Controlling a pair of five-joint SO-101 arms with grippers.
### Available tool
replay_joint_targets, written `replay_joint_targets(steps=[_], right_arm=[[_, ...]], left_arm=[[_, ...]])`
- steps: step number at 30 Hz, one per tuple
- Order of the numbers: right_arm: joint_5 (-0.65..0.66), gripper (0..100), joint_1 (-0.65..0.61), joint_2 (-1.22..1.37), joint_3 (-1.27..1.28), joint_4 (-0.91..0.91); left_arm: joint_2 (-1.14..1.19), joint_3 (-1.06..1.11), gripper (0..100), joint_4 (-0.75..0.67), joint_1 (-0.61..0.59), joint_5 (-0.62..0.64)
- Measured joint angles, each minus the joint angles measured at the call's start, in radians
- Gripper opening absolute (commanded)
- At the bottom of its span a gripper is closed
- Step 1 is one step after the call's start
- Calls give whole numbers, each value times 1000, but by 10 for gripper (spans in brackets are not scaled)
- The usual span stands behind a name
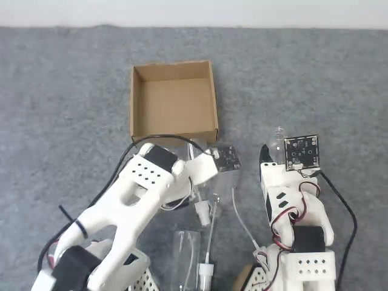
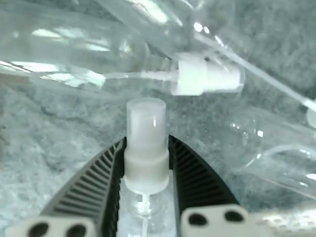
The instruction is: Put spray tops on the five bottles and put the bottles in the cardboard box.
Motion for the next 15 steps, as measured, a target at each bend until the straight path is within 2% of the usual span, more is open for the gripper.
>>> replay_joint_targets(steps=[15], right_arm=[[0,91,0,0,0,0]], left_arm=[[0,-118,12,8,0,153]])
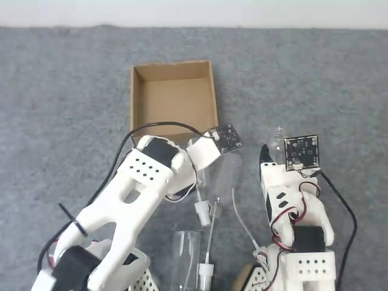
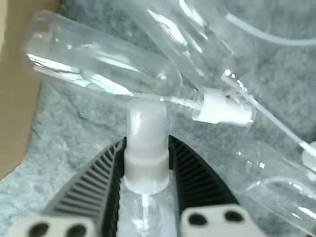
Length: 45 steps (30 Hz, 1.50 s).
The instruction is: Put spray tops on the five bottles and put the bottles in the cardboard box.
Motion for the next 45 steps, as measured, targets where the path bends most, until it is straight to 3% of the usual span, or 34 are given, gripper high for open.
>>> replay_joint_targets(steps=[20,30,45], right_arm=[[0,91,3,0,0,0],[0,91,3,0,0,0],[0,91,3,0,0,-26]], left_arm=[[0,-18,12,-146,0,94],[-6,-18,12,-183,0,212],[-299,61,12,-255,0,399]])
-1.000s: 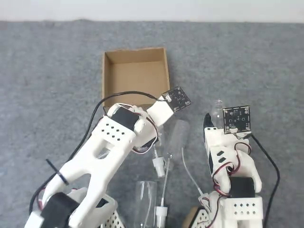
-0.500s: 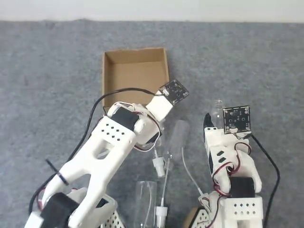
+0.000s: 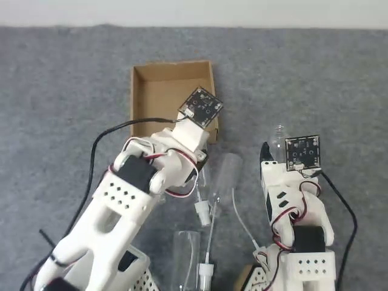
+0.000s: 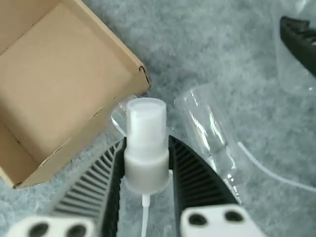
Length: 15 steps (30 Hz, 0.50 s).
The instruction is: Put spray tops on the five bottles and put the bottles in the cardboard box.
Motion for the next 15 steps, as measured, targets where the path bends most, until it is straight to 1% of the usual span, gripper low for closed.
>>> replay_joint_targets(steps=[5,7,10,15], right_arm=[[0,91,0,0,0,0],[0,91,-20,0,0,0],[0,91,-60,0,0,0],[0,91,-69,0,0,0]], left_arm=[[-44,15,12,-32,0,58],[-54,15,12,-38,0,84],[-58,15,12,-54,0,143],[-58,15,12,-55,0,264]])
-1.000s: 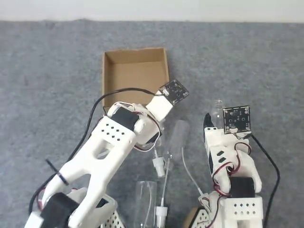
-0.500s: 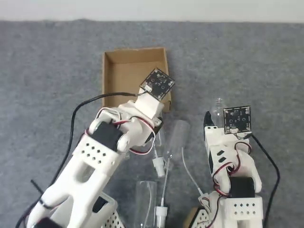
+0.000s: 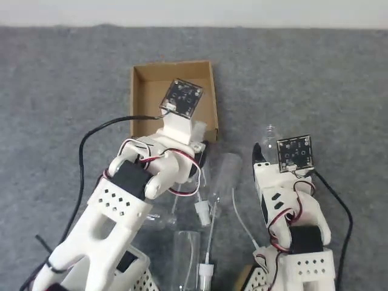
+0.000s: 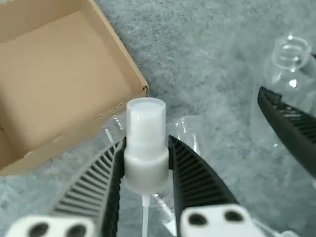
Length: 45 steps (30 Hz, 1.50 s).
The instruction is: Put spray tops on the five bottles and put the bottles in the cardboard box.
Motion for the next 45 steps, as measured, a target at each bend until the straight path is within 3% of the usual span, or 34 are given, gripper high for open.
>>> replay_joint_targets(steps=[8,16,25,45], right_arm=[[-23,94,-6,0,0,0],[-63,91,-60,-2,15,-38],[-72,91,-100,0,78,-138],[-115,91,-103,-8,80,-140]], left_arm=[[0,0,12,0,-5,129],[-91,28,12,-6,-115,215],[-313,192,12,-130,-135,229],[-644,345,12,-167,-296,273]])
